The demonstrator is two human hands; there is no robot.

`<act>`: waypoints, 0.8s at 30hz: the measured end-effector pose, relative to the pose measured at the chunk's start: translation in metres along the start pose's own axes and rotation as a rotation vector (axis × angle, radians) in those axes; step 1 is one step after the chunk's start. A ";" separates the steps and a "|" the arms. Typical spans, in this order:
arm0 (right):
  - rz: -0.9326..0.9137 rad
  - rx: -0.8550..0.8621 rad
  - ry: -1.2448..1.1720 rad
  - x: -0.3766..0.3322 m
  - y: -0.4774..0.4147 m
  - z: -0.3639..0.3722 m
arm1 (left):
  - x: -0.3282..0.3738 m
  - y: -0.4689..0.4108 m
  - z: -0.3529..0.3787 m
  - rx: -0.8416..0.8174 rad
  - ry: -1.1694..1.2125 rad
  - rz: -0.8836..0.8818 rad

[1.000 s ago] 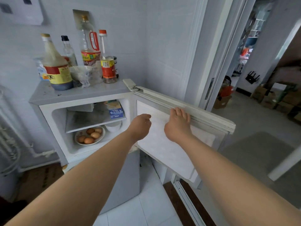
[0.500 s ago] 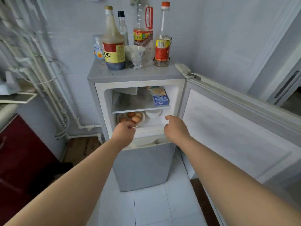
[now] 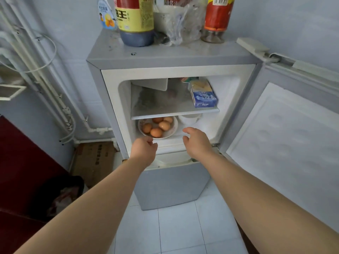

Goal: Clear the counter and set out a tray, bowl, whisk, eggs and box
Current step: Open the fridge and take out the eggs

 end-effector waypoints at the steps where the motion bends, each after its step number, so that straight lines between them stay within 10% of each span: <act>1: -0.016 -0.003 0.011 0.001 -0.008 0.003 | -0.001 -0.007 0.004 0.010 -0.001 -0.002; 24: -0.299 -0.046 0.238 0.007 -0.172 0.076 | -0.016 -0.147 0.053 0.226 -0.357 -0.075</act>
Point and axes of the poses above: each hand's wrist, its own y-axis away from the middle knuckle, its own z-axis out of the palm, x = y × z, the point moved 4 cm from there along -y, towards the middle knuckle, and after that the axes turned 8 degrees about -x, right-handed, at the moved point
